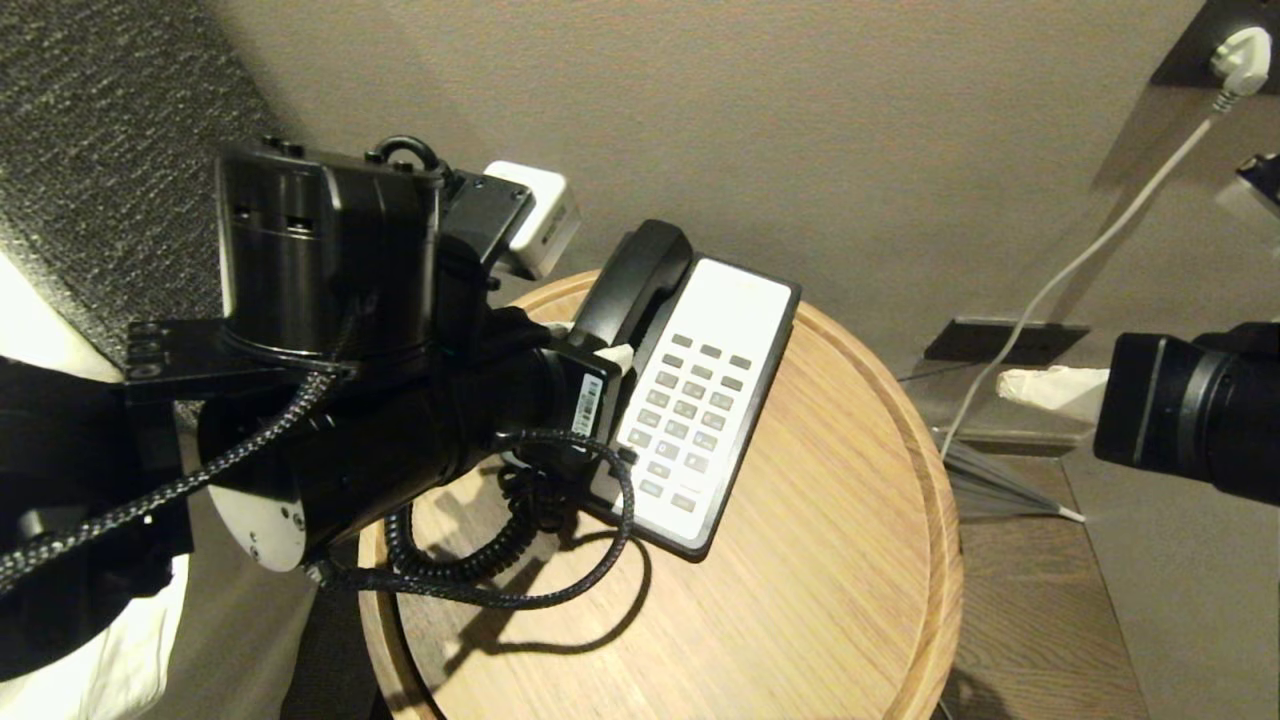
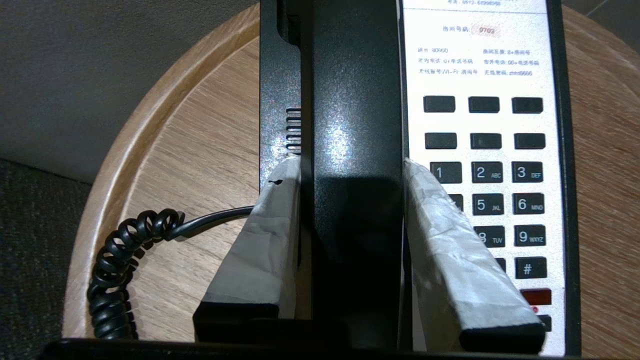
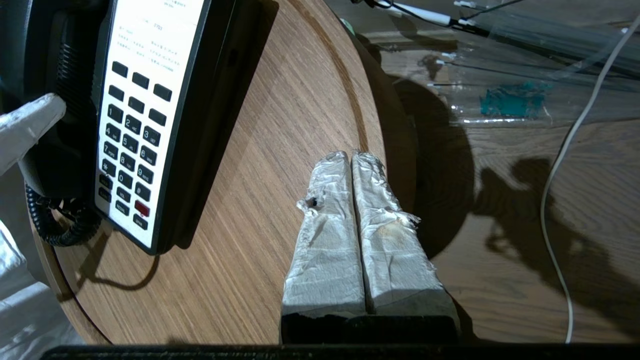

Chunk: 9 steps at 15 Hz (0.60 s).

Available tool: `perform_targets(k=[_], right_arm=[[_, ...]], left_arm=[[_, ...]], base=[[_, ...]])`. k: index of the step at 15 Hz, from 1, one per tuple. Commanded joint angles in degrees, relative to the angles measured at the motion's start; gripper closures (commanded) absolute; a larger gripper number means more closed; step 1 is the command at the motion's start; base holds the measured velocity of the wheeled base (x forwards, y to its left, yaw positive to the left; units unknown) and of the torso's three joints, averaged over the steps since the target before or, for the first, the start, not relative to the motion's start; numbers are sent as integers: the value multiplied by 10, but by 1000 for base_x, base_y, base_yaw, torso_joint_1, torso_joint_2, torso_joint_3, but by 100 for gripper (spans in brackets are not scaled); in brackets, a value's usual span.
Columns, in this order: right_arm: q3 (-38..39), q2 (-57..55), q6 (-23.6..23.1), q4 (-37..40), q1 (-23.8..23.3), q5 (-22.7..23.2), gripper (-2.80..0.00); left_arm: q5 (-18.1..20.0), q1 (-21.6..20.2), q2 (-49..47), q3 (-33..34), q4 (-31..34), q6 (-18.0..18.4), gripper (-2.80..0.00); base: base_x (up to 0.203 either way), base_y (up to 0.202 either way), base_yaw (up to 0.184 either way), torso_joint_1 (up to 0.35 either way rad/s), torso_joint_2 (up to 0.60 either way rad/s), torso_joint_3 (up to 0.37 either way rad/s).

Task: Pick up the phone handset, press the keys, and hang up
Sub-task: Put the handset back

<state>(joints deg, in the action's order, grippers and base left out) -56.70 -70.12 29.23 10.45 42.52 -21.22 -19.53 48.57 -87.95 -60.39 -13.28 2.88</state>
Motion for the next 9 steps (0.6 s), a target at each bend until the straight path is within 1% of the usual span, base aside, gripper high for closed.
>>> perform_targets(k=[1, 9], right_arm=[[1, 2, 1, 1, 0, -1, 0], [4, 1, 1, -1, 0, 0, 0]], left_arm=[[-1, 0, -6, -3, -2, -2, 0], [4, -3, -8, -6, 0, -3, 0]], base=[[0, 0, 0, 0, 0, 0], [0, 0, 0, 0, 0, 0]])
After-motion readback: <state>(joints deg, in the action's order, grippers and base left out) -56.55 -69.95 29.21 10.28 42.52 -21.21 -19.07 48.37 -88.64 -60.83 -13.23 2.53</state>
